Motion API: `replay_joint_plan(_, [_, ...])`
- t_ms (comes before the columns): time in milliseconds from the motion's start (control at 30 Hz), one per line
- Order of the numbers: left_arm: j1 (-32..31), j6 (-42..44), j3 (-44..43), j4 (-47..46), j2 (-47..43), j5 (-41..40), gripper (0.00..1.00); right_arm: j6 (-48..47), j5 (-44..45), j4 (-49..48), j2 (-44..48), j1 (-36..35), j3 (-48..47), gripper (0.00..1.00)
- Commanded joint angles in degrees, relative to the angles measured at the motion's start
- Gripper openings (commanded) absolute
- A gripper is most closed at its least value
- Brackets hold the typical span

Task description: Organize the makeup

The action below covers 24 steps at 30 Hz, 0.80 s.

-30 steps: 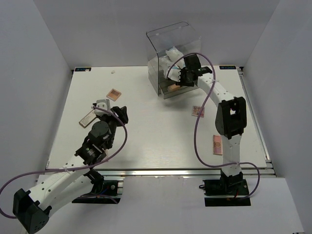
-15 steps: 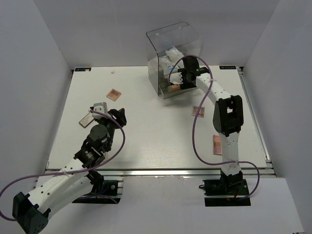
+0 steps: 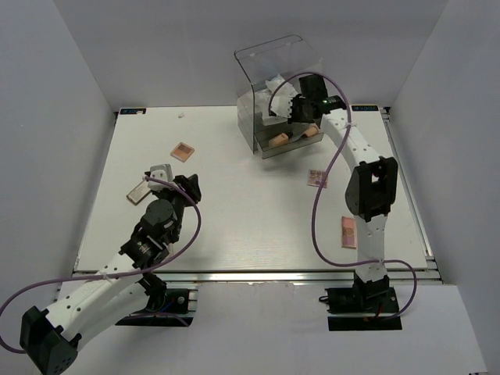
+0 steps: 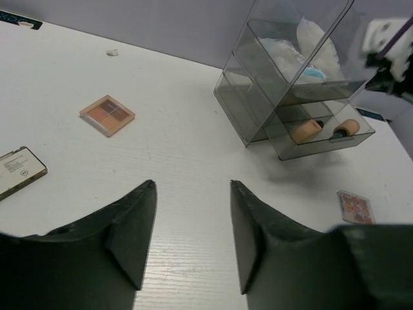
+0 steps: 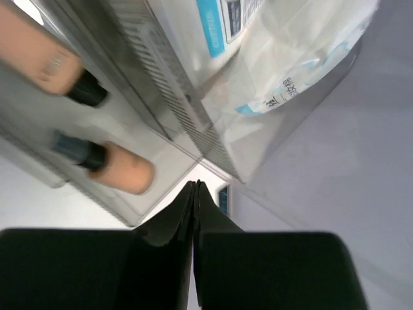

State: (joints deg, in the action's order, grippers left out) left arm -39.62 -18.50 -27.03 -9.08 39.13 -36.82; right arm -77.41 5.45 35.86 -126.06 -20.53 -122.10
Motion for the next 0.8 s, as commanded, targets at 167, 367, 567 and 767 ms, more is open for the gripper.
replay_joint_plan(167, [-0.11, -1.89, -1.89, -1.64, 2.61, 1.13, 0.16, 0.82, -44.8, 12.63, 18.47, 4.18, 22.02, 0.0])
replay_joint_plan(367, [-0.02, -5.4, -3.56, 0.64, 3.32, 1.4, 0.06, -12.16, -36.85, 7.75, 21.13, 4.54, 36.57, 0.0])
replay_joint_plan(567, [0.06, -9.18, -4.26, 1.6, 4.81, 2.28, 0.1, -7.68, -28.05, -10.08, 15.33, 4.28, 38.17, 0.0])
replay_joint_plan(767, [-0.02, -10.15, -6.55, 3.28, 6.92, 3.16, 0.14, -4.6, -23.47, -22.3, 8.21, 3.05, 31.32, 0.0])
